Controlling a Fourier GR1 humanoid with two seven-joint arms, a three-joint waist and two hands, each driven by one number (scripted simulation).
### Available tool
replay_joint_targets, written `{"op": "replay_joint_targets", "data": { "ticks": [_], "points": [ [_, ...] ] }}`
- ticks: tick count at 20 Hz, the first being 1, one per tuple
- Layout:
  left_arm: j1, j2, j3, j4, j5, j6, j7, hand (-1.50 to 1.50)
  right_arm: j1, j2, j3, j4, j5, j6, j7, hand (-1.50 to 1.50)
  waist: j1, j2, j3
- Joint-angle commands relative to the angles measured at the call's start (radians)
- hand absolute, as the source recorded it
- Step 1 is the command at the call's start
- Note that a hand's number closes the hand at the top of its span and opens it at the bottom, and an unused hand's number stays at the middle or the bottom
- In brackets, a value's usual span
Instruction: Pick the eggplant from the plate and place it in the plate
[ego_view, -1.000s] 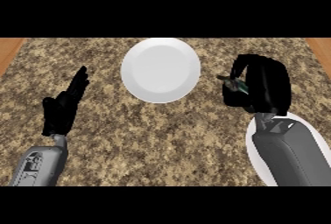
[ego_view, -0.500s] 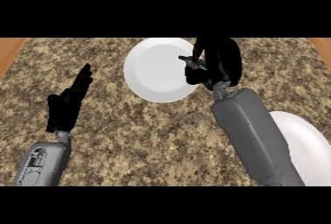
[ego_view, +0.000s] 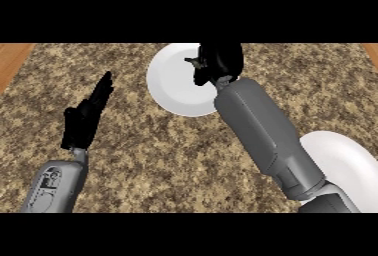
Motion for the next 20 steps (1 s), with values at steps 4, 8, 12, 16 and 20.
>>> {"op": "replay_joint_targets", "data": {
  "ticks": [4, 8, 12, 16, 20],
  "points": [
    [-0.04, -0.001, -0.007, 0.013, 0.002, -0.022, 0.007, 0.0, -0.094, 0.005, 0.0, 0.28, -0.116, -0.091, 0.021, 1.5, 0.043, 0.013, 0.0],
    [-0.072, -0.009, -0.006, 0.031, 0.0, -0.02, -0.005, 0.0, -0.062, 0.005, -0.031, 0.316, -0.234, -0.162, -0.049, -1.5, 0.065, 0.022, 0.001],
    [-0.057, -0.01, -0.011, -0.001, 0.021, -0.047, 0.026, 0.0, -0.071, 0.005, -0.032, 0.38, -0.284, -0.201, -0.13, -1.5, 0.072, 0.019, 0.002],
    [-0.073, -0.033, -0.034, 0.004, -0.016, -0.011, 0.038, 0.0, -0.03, 0.005, -0.093, 0.329, -0.401, -0.28, -0.278, -1.5, 0.073, 0.022, 0.004],
    [-0.046, -0.032, -0.017, 0.036, -0.008, -0.012, -0.007, 0.0, -0.071, 0.005, -0.139, 0.278, -0.511, -0.376, -0.32, -1.5, 0.054, 0.012, 0.002]
  ]
}}
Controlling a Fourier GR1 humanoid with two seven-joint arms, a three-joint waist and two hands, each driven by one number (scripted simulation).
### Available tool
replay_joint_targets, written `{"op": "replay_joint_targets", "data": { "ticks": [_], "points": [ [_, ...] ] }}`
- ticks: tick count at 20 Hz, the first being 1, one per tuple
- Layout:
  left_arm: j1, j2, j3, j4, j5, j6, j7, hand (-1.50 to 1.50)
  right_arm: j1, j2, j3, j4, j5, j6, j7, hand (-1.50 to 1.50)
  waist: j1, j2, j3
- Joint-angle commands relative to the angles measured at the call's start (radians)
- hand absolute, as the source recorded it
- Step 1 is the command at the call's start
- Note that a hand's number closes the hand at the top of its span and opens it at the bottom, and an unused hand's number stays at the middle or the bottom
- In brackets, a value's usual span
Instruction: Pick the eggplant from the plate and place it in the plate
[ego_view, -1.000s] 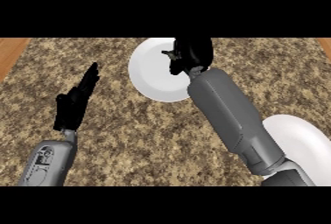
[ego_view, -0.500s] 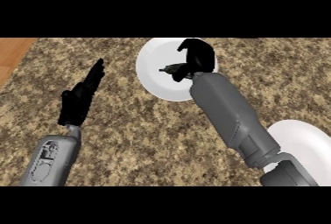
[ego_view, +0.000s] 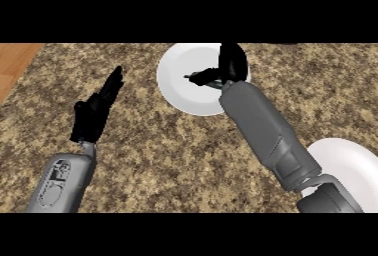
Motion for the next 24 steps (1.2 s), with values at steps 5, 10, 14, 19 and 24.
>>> {"op": "replay_joint_targets", "data": {
  "ticks": [5, 10, 14, 19, 24],
  "points": [
    [0.013, 0.013, 0.039, 0.029, -0.007, 0.028, 0.0, 0.0, 0.036, 0.0, -0.102, -0.085, -0.19, -0.175, -0.132, -1.5, -0.073, -0.021, -0.001],
    [0.095, 0.066, 0.07, -0.065, 0.033, -0.027, 0.019, 0.0, 0.137, -0.032, -0.178, -0.128, -0.215, -0.202, -0.232, -1.5, -0.091, -0.029, -0.001],
    [0.09, 0.045, 0.069, -0.031, 0.004, 0.009, -0.001, 0.0, 0.25, -0.118, -0.132, -0.341, -0.223, -0.058, -0.145, -1.5, -0.124, -0.038, -0.002],
    [0.11, 0.071, 0.11, -0.059, 0.04, -0.024, 0.011, 0.0, 0.479, -0.151, -0.111, -0.525, -0.251, 0.026, -0.192, -1.5, -0.12, -0.036, -0.002],
    [0.101, 0.053, 0.077, -0.125, 0.013, -0.015, 0.085, 0.0, 0.628, -0.218, -0.125, -0.656, -0.28, 0.11, -0.223, -1.5, -0.12, -0.036, -0.002]
  ]
}}
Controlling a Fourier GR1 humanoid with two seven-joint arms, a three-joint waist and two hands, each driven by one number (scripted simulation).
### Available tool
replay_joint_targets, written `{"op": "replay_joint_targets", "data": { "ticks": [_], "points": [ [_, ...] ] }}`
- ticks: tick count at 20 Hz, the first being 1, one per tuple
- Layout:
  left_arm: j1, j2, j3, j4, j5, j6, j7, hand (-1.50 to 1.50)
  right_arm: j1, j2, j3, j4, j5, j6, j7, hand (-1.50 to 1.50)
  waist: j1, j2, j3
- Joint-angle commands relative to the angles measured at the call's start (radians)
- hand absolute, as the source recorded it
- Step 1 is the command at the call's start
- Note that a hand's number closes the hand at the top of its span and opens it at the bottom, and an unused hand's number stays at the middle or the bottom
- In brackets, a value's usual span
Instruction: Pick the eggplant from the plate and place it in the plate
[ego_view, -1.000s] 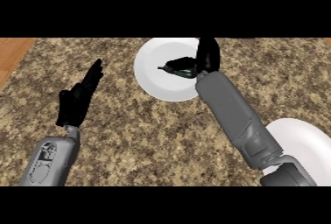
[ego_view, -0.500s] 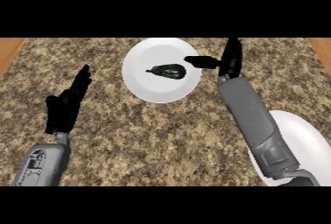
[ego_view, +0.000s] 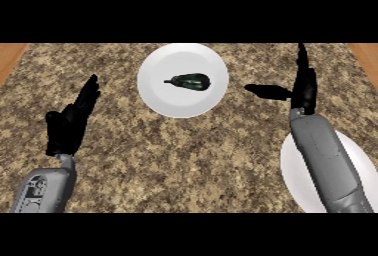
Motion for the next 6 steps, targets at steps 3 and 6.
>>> {"op": "replay_joint_targets", "data": {
  "ticks": [3, 6],
  "points": [
    [0.029, -0.012, -0.005, -0.031, -0.005, -0.015, 0.002, 0.0, 0.148, -0.069, -0.004, -0.219, -0.021, 0.095, 0.081, -1.5, 0.0, 0.0, 0.0],
    [-0.074, 0.015, 0.037, 0.007, 0.011, -0.035, 0.063, 0.0, 0.101, -0.051, -0.057, -0.076, -0.049, 0.11, -0.042, -1.5, 0.007, 0.004, 0.0]
  ]
}}
